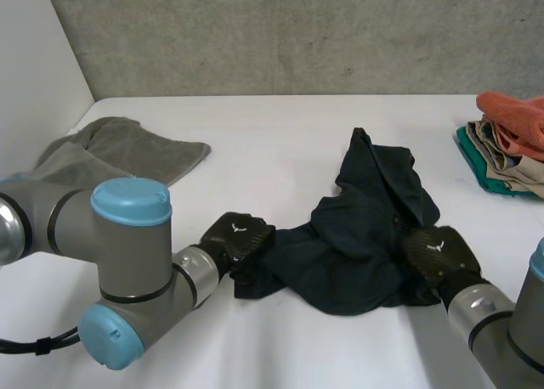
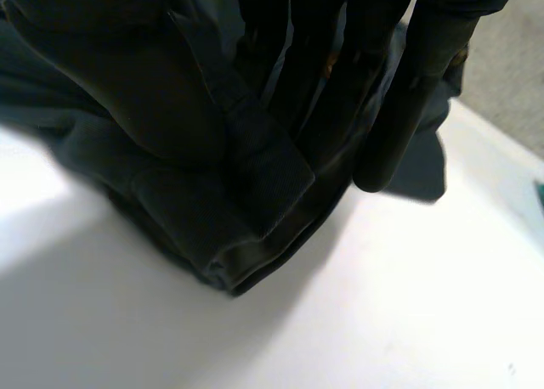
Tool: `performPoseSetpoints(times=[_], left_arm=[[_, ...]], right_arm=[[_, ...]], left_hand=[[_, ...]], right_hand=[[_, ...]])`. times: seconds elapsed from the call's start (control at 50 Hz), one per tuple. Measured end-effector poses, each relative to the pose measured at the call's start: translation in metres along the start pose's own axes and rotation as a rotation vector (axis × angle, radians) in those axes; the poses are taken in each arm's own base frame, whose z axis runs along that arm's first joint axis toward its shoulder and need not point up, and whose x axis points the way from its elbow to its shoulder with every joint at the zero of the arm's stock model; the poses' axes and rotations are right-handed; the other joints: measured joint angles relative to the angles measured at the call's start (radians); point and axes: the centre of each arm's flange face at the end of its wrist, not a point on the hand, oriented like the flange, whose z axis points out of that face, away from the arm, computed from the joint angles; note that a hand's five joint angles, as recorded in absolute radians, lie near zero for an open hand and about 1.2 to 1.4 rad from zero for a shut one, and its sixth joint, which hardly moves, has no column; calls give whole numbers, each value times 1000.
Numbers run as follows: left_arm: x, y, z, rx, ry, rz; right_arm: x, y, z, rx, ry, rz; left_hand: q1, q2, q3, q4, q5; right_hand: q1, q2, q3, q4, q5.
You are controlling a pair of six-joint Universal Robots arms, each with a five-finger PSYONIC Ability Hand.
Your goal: Fold the laundry.
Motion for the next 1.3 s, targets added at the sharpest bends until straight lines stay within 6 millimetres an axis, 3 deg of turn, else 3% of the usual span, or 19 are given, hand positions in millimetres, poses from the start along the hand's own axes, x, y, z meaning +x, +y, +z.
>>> performPoseSetpoints(times=[0.1, 0.2, 0.32, 0.4, 0.48, 0.54, 0.58, 0.6, 0.66, 0.68, 0.82, 1.0, 1.14, 1.3], left_arm=[[-1, -25, -10, 49, -27, 15], [-15, -82, -42, 210, -115, 44], [-26, -155, -105, 466, -218, 84], [-27, -183, -137, 586, -253, 103], [-29, -194, -149, 638, -271, 117], [-29, -187, -140, 603, -264, 117], [-29, -173, -127, 537, -246, 107], [-27, -162, -118, 485, -232, 98], [-26, -158, -115, 467, -227, 95], [-14, -120, -94, 301, -169, 66], [17, -68, -78, 163, -63, 3], [44, -39, -57, 235, 6, -2], [63, -18, -32, 197, 57, 37], [82, -9, -10, 175, 103, 93]], right_arm=[[11, -25, 2, 91, 49, -28], [36, -82, -15, 239, 124, -80], [62, -165, -59, 379, 165, -126], [72, -202, -80, 426, 159, -138], [81, -226, -83, 438, 149, -141], [83, -229, -73, 414, 133, -136], [81, -222, -59, 368, 107, -125], [79, -216, -51, 338, 90, -119], [78, -214, -48, 327, 85, -116], [69, -188, -25, 231, 38, -95], [61, -151, 0, 159, 35, -58], [58, -130, 8, 154, 57, -34], [55, -119, 9, 144, 57, -31], [55, -108, 11, 127, 59, -27]], left_hand=[[0, 1, 0, 0, 0], [0, 1, 1, 0, 0], [0, 2, 1, 0, 0], [0, 2, 1, 1, 0], [0, 2, 1, 1, 0], [-1, 2, 1, 1, 0], [-182, -171, -167, -173, -154], [-436, -399, -391, -401, -375], [-436, -399, -391, -401, -375], [-689, -691, -682, -701, -669], [-689, -716, -709, -730, -702], [-689, -720, -709, -731, -702], [-689, -720, -709, -731, -702], [-689, -720, -709, -731, -702]], right_hand=[[9, 0, 1, 7, 5], [9, 0, 4, 9, 5], [9, 0, 5, 10, 5], [9, 0, 6, 10, 5], [9, 0, 6, 10, 19], [9, 0, 6, 10, 23], [9, 0, 6, 10, 29], [9, 0, 6, 10, 29], [9, 0, 6, 10, 29], [9, 0, 6, 10, 29], [9, 0, 6, 10, 30], [9, 0, 6, 10, 30], [9, 0, 6, 10, 34], [9, 0, 6, 10, 34]])
